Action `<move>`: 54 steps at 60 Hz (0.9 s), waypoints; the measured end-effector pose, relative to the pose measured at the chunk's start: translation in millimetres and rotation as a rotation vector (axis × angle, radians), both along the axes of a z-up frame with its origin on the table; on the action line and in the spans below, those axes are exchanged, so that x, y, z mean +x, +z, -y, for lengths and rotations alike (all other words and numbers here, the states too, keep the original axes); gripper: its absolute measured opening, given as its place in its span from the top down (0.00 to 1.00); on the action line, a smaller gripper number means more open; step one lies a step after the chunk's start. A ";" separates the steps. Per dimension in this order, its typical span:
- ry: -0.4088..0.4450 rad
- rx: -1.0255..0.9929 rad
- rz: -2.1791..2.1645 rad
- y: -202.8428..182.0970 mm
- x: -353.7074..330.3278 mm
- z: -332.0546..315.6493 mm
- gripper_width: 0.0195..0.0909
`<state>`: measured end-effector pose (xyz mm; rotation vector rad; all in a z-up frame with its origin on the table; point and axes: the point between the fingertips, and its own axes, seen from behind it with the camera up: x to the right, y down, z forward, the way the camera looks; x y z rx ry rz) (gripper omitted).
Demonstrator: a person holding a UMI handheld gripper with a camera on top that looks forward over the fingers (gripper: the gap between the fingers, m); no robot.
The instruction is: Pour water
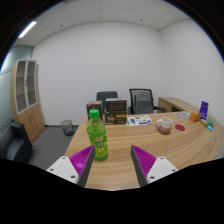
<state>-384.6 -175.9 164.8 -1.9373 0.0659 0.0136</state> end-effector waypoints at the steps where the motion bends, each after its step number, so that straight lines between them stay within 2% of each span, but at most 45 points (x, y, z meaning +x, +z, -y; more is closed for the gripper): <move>1: 0.013 -0.007 -0.002 -13.4 -13.0 -10.8 0.26; 3: 0.030 -0.013 0.000 -36.0 -32.2 -26.7 0.27; 10: 0.059 -0.014 0.018 -69.8 -57.1 -62.7 0.27; 22: 0.040 0.026 0.046 -81.7 -112.8 -109.3 0.27; 31: 0.049 0.062 0.076 -82.0 -111.2 -140.4 0.27; 34: 0.058 0.070 0.088 -84.0 -111.5 -146.9 0.32; 37: 0.079 0.087 0.102 -83.2 -115.0 -151.7 0.45; 49: 0.076 0.152 0.063 -82.4 -115.6 -156.5 0.65; 51: 0.074 0.157 0.066 -83.1 -115.9 -155.1 0.71; 54: 0.069 0.160 0.067 -82.1 -115.0 -155.1 0.71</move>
